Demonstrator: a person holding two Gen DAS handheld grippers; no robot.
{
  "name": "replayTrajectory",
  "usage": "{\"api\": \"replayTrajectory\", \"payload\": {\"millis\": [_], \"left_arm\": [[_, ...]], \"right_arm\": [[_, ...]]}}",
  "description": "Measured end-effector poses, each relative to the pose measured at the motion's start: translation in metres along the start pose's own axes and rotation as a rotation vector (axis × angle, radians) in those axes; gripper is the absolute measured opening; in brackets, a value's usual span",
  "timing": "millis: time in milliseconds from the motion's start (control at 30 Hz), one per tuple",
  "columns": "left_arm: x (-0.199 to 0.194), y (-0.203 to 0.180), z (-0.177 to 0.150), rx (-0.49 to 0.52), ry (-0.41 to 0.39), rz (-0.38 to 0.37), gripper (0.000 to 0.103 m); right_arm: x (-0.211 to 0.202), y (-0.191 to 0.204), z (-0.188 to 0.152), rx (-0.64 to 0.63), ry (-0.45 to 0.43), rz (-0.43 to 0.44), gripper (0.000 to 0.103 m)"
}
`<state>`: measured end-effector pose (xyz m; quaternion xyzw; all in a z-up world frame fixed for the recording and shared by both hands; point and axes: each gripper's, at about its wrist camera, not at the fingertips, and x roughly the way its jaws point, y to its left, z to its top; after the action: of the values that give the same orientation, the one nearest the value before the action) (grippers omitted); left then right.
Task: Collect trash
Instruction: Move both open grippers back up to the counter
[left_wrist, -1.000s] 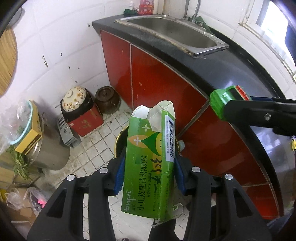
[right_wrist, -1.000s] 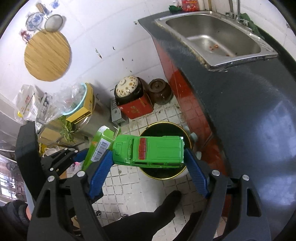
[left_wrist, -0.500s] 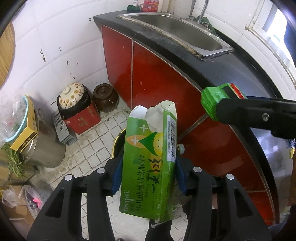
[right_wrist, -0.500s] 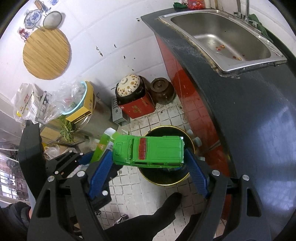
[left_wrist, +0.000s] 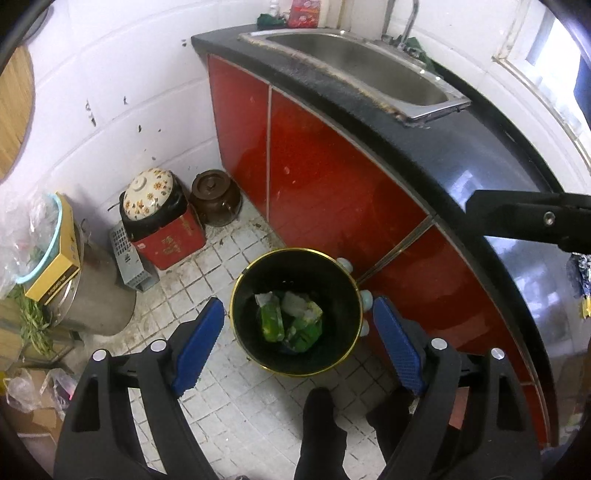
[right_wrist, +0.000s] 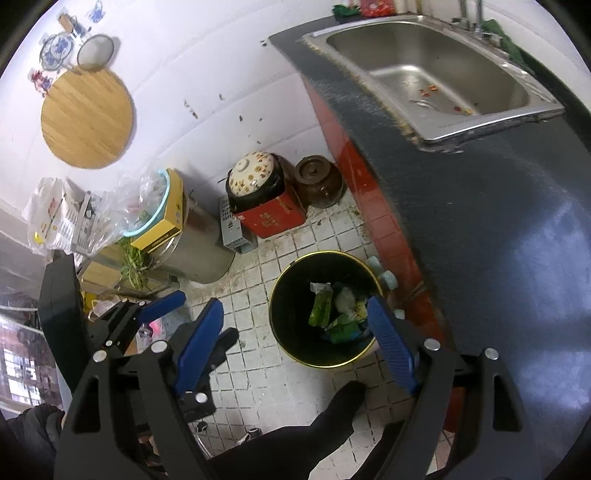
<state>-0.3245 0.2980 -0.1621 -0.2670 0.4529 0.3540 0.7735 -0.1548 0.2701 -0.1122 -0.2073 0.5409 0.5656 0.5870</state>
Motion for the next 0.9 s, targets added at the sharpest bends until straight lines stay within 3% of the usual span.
{"api": "replayTrajectory", "payload": {"millis": [167,333,633,767,900], "left_arm": [[-0.013,-0.039,0.017,0.106,-0.036,-0.046,0.094],[-0.022,-0.131,0.036,0.326,-0.051,-0.158,0.095],[-0.052,-0.343,0.031,0.759,-0.117,-0.409,0.095],[-0.063,-0.422,0.013,0.911,-0.139,-0.490,0.095],[-0.062,-0.477,-0.004,1.018,-0.149,-0.527,0.095]], "right_arm": [[-0.057,-0.045,-0.015,0.092,-0.097,-0.041,0.082],[-0.134,-0.107,-0.047,0.198,-0.227,-0.185,0.087],[-0.270,-0.233,-0.162,0.477,-0.405,-0.500,0.087],[-0.312,-0.275,-0.217,0.615,-0.447,-0.574,0.087],[-0.337,-0.310,-0.261,0.725,-0.476,-0.609,0.087]]}}
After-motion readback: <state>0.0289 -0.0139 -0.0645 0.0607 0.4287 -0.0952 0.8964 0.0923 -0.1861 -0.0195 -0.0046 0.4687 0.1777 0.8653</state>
